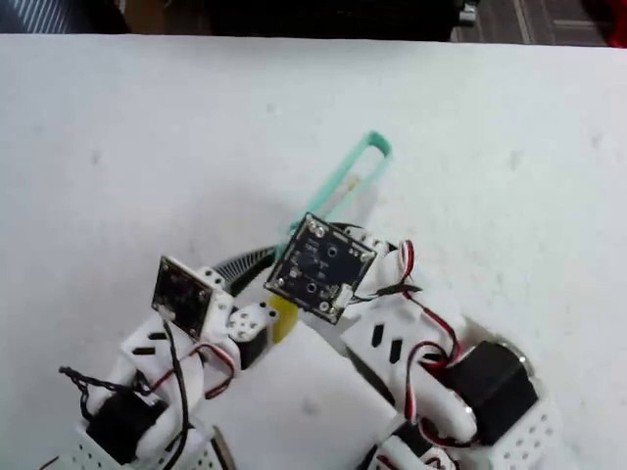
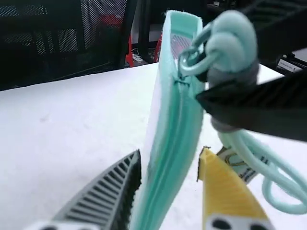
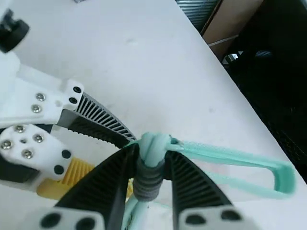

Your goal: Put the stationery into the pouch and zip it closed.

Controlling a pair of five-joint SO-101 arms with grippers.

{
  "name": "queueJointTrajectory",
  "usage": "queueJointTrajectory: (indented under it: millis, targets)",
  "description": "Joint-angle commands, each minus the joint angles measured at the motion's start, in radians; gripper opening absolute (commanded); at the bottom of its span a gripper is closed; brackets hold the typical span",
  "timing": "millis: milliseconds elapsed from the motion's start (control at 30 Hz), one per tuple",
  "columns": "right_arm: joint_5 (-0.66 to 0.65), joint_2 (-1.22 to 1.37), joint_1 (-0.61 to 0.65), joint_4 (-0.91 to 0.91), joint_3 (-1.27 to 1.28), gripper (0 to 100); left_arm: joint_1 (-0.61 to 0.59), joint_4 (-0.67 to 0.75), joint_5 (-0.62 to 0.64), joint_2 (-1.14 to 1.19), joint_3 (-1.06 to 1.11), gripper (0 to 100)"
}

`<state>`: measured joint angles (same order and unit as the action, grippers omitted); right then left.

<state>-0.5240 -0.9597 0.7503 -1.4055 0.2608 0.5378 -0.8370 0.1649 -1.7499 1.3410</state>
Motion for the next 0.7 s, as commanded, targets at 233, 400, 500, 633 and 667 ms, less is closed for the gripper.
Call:
queueJointTrajectory:
  millis: [233,400,500,633,667]
  targets:
    - [-0.014,0.177,-0.008,-0.214,-0.39,1.7,0.044,0.075,0.009,0.007,0.058,19]
    - [-0.012,0.286,-0.005,-0.289,-0.468,1.7,0.065,0.124,-0.049,0.007,0.087,14]
    - [-0.012,0.289,0.019,-0.292,-0.525,1.7,0.07,0.127,-0.064,0.007,0.091,14]
    - [-0.012,0.298,0.061,-0.311,-0.588,1.7,0.081,0.144,-0.068,0.007,0.121,14]
    - [-0.012,0.298,0.065,-0.311,-0.588,1.7,0.081,0.161,-0.068,0.007,0.13,14]
